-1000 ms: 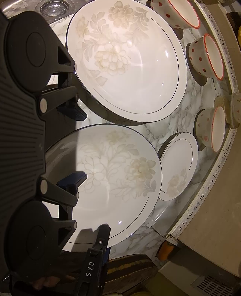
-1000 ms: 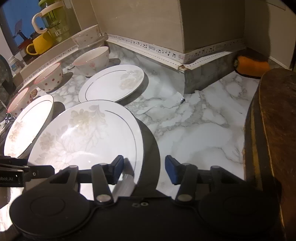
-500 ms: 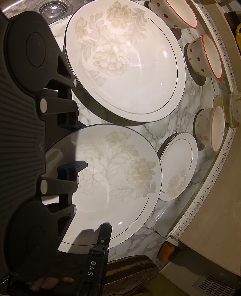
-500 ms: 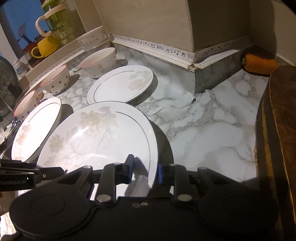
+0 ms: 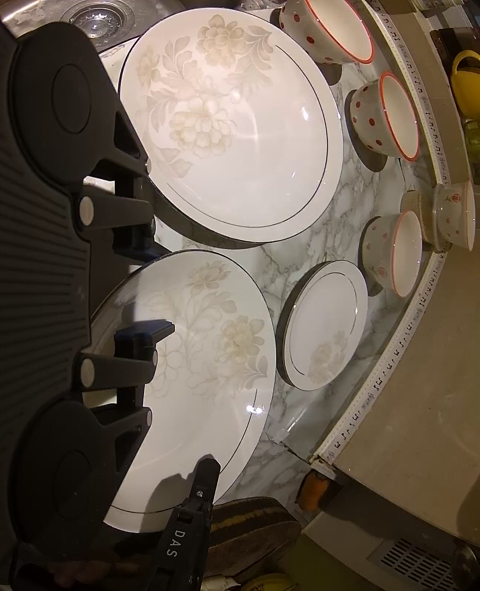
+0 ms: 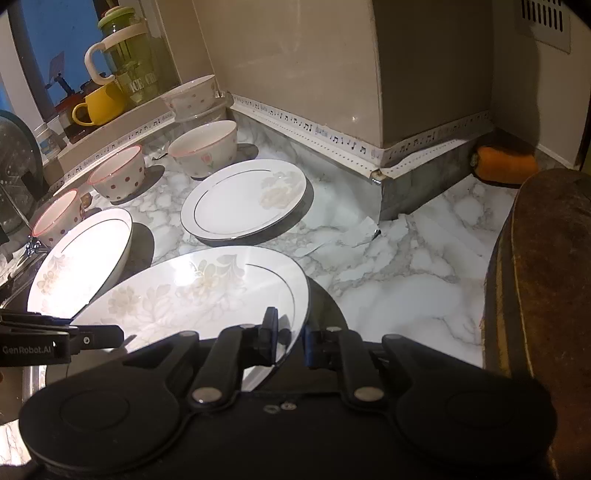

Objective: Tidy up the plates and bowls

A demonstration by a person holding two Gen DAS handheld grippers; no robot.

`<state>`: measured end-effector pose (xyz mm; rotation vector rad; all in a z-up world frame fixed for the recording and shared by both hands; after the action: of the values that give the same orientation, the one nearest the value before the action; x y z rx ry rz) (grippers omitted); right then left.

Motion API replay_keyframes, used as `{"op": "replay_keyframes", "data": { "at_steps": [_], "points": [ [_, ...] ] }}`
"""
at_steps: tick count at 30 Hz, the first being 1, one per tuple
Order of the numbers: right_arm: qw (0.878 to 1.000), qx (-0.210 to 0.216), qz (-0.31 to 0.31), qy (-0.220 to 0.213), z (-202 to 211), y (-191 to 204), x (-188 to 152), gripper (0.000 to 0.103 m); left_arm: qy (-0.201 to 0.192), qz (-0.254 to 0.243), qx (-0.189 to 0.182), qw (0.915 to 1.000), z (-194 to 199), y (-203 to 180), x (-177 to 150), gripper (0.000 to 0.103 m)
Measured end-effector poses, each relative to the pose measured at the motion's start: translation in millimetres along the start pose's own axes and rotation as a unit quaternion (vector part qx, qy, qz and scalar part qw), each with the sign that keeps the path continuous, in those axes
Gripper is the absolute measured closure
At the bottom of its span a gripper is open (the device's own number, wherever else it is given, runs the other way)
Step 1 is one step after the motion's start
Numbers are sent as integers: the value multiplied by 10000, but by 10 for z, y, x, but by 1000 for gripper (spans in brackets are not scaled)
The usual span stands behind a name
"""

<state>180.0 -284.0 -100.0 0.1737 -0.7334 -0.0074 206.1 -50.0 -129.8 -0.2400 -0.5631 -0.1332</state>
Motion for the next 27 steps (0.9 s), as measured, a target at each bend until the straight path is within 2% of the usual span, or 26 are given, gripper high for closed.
{"op": "replay_keyframes", "data": {
  "at_steps": [6, 15, 27],
  "points": [
    [9999, -1, 20, -149, 84, 46, 33, 89, -137, 26, -19, 9999, 111, 2, 46, 70],
    [9986, 176, 266, -430, 210, 256, 263, 89, -444, 188, 108, 9988, 377, 154, 153, 70],
    [9923, 858, 791, -411, -104, 1022, 504, 89, -724, 777, 782, 9913, 640, 869, 207, 70]
  ]
}}
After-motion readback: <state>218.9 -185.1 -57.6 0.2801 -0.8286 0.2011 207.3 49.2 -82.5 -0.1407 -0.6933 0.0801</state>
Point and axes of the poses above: each gripper's, at about its wrist camera, not at the fingertips, and z roughly against the way its jaws point, y to its left, x to its top, the point moved 3 cm from there along -z, roughly the way its jaws point, and after that the axes turned 1 degree about -z, right-handed, at the moved point
